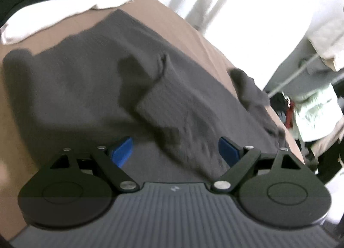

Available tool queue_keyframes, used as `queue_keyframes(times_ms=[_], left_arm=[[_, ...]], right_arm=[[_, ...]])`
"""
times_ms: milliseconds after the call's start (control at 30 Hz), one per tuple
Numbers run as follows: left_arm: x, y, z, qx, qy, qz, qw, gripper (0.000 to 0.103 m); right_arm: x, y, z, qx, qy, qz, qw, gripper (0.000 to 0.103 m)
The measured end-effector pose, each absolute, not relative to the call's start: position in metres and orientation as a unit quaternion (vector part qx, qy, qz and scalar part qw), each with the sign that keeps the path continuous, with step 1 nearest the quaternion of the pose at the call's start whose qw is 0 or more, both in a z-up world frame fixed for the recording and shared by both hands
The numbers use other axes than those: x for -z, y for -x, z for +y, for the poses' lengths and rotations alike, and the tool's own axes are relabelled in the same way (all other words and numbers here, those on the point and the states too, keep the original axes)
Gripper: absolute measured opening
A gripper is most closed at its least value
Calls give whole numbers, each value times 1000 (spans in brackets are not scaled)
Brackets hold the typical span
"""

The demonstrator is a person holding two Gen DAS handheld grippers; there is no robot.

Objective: Fold clothes

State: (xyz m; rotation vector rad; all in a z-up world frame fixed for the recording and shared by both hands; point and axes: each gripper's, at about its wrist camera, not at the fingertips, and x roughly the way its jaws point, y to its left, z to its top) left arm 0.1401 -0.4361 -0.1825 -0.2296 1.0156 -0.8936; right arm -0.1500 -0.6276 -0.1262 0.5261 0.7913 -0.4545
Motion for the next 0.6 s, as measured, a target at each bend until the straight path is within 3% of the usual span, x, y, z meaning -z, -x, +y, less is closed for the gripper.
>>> queue_keyframes(times_ms=[67, 100, 133, 200, 367, 600], left_arm=[[185, -145, -458, 411, 63, 468, 780, 84], [187, -145, -471, 407, 39, 464, 786, 69], [190, -145, -481, 407, 17, 459, 790, 37], [190, -145, -492, 413, -3, 464, 783, 9], [147, -137, -514, 431, -36, 423, 797, 8], [126, -176, -590, 430, -24, 474, 768, 8]], right_arm=[[131, 159, -632, 184, -291, 377, 860, 66], [132, 160, -633, 179, -297, 375, 860, 66], [133, 161, -634, 175, -302, 373, 860, 66], [134, 164, -636, 168, -311, 368, 860, 66], [138, 170, -641, 149, -332, 357, 860, 66], [140, 147, -645, 129, -313, 359, 870, 66]])
